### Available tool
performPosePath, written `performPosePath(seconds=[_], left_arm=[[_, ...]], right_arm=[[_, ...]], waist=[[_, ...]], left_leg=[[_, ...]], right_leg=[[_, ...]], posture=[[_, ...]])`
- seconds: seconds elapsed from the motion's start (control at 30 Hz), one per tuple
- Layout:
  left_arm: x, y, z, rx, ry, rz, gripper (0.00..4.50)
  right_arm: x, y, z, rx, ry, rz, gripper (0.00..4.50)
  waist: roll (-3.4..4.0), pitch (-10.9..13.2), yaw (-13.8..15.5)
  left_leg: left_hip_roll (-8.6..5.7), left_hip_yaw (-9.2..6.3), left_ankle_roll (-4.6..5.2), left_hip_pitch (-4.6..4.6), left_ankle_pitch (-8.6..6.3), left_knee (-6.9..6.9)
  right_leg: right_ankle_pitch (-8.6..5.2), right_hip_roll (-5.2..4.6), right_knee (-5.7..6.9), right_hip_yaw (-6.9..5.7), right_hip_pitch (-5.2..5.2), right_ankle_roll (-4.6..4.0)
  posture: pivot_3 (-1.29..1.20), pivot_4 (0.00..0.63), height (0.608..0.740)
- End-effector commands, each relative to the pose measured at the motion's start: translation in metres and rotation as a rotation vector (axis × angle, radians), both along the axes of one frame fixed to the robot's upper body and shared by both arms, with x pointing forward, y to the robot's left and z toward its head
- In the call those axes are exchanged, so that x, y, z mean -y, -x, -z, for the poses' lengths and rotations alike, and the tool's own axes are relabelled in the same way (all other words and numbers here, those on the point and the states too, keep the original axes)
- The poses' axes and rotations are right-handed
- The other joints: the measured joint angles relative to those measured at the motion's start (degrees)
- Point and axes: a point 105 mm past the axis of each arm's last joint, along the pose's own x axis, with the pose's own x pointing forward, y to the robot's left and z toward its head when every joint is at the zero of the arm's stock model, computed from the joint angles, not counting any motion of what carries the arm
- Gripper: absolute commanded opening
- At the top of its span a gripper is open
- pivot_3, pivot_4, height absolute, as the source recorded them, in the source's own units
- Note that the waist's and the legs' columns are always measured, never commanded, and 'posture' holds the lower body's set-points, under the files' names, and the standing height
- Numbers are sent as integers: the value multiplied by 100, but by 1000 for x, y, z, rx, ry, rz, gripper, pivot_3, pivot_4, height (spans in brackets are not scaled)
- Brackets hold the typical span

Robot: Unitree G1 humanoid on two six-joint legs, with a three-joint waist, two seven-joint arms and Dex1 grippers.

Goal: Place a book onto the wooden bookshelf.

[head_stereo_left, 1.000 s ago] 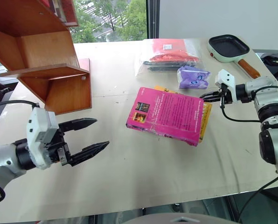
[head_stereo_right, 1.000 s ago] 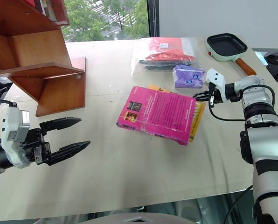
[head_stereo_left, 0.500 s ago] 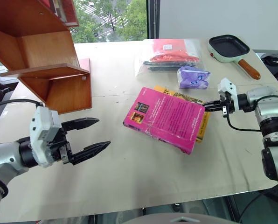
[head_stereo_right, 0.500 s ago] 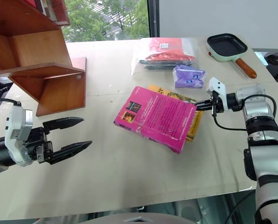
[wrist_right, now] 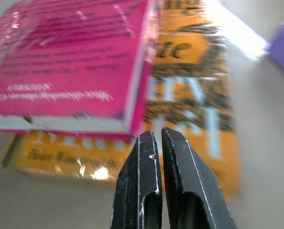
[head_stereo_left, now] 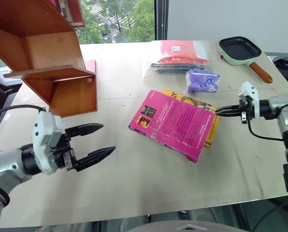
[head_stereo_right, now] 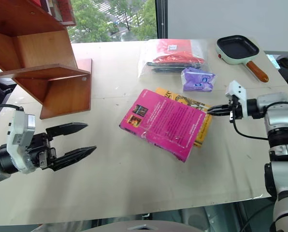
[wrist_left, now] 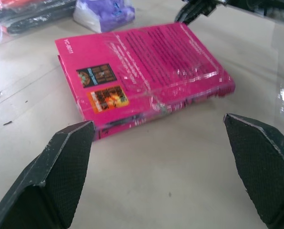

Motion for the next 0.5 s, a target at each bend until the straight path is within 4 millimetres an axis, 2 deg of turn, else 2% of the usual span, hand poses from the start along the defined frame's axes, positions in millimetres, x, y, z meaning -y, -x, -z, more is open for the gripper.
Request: performPosePath(seconds=[0.03,0.13,0.23,0.27,0.33,0.37,0.5], left_arm=[[43,19,13,-184,306,32,4500],[57,17,28,-296,477,-94,4500],[59,1,41,-417,656,-260,4500],[61,-2,46,-467,695,-295,4500],[65,-6,62,-574,729,-362,4500],[68,-8,69,-618,733,-387,4500],[78,-18,88,-832,852,-416,4500]], right_arm=[[14,17,-32,107,-103,25,276],[16,45,-39,99,-180,43,1354],[13,71,-41,75,-240,75,2860],[12,79,-40,65,-249,86,3191],[10,91,-41,55,-262,109,4166],[9,97,-42,51,-279,124,4449],[5,117,-42,35,-279,164,4449]], waist=[[-2,-1,22],[1,-5,86],[9,-10,175],[11,-11,206],[12,-12,231],[12,-13,230],[2,-20,236]], left_leg=[[0,0,2,0,-2,2],[0,-7,10,-3,-8,0],[0,-13,10,2,-8,0],[0,-14,11,5,-8,3],[0,-11,11,15,-8,14],[0,-9,12,19,-7,19],[-2,0,14,26,-7,33]], right_leg=[[7,-2,0,-1,0,12],[9,-8,-2,-5,0,16],[0,-9,7,-10,4,0],[-5,-9,10,-11,8,-8],[-7,-7,14,-9,20,-10],[-7,-6,16,-9,27,-10],[-8,23,19,0,36,-6]], posture=[[0,150,740],[0,150,740],[0,150,740],[0,150,740],[0,150,740],[0,150,740],[0,150,740]])
